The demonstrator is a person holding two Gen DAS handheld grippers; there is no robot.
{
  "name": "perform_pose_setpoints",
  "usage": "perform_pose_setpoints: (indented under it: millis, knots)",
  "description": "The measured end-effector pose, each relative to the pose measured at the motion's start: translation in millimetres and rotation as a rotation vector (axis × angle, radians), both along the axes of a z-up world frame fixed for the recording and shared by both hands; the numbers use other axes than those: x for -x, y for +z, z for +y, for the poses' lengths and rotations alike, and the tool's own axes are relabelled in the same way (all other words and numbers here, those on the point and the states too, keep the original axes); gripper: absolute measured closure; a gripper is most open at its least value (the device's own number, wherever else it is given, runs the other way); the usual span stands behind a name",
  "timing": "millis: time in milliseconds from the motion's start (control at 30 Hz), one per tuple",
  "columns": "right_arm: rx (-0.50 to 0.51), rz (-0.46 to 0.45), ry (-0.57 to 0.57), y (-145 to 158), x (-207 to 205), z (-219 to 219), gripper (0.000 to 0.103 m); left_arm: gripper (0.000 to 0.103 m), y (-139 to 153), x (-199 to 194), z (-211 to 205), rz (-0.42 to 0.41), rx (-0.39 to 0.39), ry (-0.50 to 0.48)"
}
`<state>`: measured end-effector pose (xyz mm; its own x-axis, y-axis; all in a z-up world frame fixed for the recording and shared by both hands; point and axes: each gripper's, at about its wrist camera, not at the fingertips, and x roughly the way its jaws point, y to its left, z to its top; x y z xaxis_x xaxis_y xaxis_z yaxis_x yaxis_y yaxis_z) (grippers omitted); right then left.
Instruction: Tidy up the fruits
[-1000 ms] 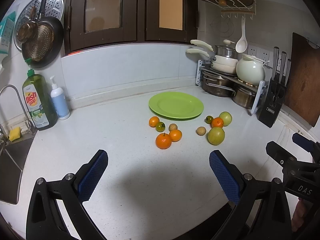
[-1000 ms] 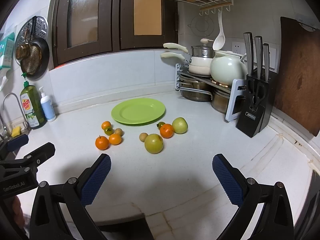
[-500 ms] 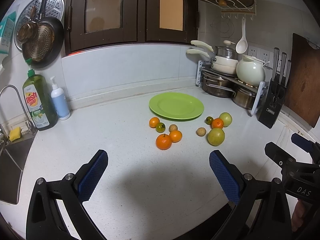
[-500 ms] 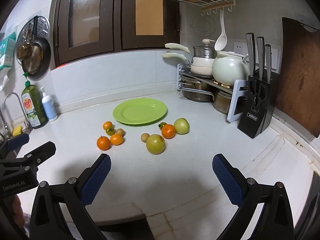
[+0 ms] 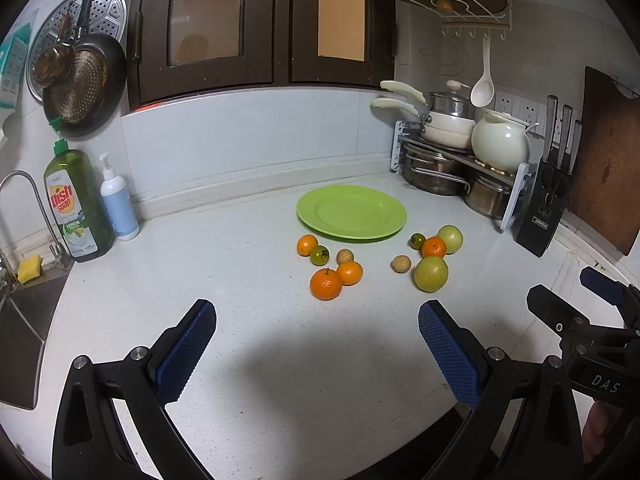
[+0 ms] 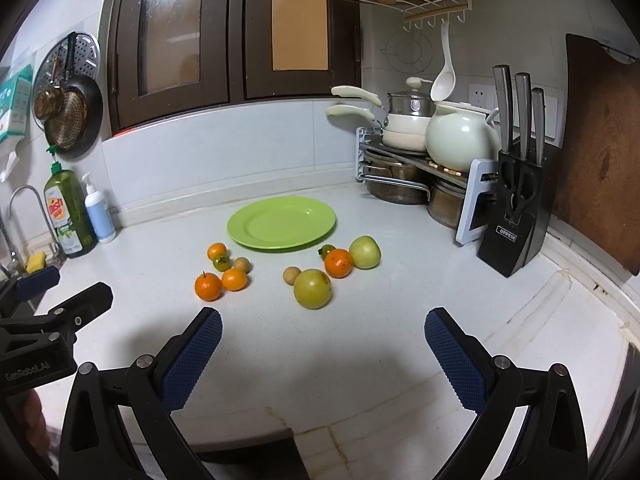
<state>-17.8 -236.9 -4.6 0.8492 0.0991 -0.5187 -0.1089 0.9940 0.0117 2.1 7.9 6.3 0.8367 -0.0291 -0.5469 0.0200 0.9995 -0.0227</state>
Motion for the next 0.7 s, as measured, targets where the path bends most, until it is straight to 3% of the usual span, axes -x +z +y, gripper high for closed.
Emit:
perform_pose_setpoints:
  millis: [700]
  knots:
    - [-0.001,0.008,0.005,-1.1,-6.1,3.8,0.001,0.000,-0.2,-0.8,0.0,0.002,0.003,-0.002]
